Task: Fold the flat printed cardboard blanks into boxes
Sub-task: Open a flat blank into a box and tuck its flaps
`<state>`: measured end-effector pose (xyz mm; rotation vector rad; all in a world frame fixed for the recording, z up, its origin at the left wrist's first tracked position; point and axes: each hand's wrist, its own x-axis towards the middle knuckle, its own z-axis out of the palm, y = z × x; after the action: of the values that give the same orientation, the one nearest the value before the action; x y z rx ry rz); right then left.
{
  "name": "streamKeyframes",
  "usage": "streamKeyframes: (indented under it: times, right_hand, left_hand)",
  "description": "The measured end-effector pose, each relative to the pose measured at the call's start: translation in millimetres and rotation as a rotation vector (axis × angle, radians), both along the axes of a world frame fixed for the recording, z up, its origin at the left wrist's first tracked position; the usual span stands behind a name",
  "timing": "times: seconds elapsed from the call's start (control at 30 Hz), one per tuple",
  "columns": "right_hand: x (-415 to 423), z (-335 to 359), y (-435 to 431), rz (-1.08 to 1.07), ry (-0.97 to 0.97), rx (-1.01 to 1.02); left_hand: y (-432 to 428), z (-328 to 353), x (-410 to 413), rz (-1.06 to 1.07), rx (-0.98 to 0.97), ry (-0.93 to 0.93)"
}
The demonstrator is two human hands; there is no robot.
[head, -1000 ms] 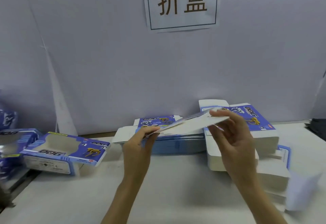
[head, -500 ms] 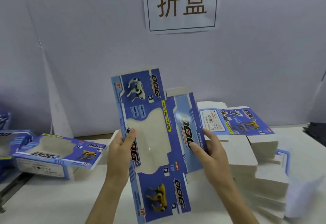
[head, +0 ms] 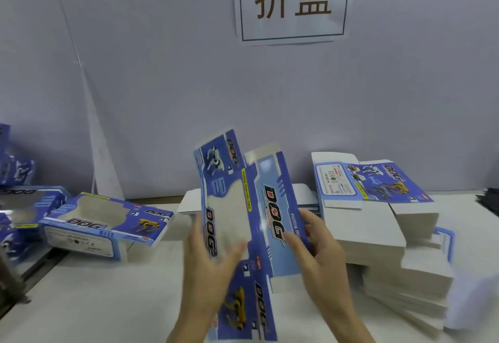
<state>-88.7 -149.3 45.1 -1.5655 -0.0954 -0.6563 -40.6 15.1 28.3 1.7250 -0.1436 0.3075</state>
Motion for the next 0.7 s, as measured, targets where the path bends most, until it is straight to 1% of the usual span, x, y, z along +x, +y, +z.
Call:
streamKeyframes:
  times: [0.07,0.1,0.13,0.2,0.27,0.33,0.43,0.47,0.53,0.57,0.6,0.63,0.67,0.7]
  right_hand:
    - [-8,5,13,0.071,-0.093,-0.127]
    - [-11,8,20,0.135,-0.117,-0.206]
    - [-15,10,24,0.22,-0.117,-0.268]
    - [-17,14,25,0.384,-0.058,-0.313]
    - [-14,14,20,0.465,0.015,-0.338]
    - [-11,9,20,0.487,0.073,-0.419]
    - [-7,1,22,0.435,0.107,-0.517]
    - [-4,-2,21,0.383,0.115,-0.518]
    - [3,-9,12,0.177,0.123,-0.477]
    - [6,-10,6,0.068,0.146,-0.417]
    - [9,-9,1,0.021,0.177,-0.309]
    - [12,-9,-3,0.038,0.192,-0.188]
    - [15,-10,-7,0.076,0.192,-0.106]
    - [17,-11,-10,0.081,0.196,-0.076]
  left_hand:
    - [-13,14,-17,-0.324,-0.16,0.056]
    - [-17,18,-21,-0.429,-0.233,0.042]
    - [-18,20,-22,-0.484,-0.275,0.011]
    - [-12,26,-22,-0.516,-0.297,-0.044]
    - [-2,33,-23,-0.536,-0.361,-0.025]
    - [6,34,-23,-0.567,-0.404,0.024]
    - [12,31,-22,-0.555,-0.345,0.023]
    - [16,30,-21,-0.522,-0.353,-0.007]
    - [26,27,-16,-0.426,-0.495,-0.043]
    - [33,25,-13,-0.409,-0.583,-0.022]
    - [37,26,-11,-0.422,-0.645,0.013]
    - [40,24,-6,-0.456,-0.672,0.044]
    - [43,20,-1,-0.482,-0.652,0.071]
    - [43,17,3,-0.496,-0.61,0.093]
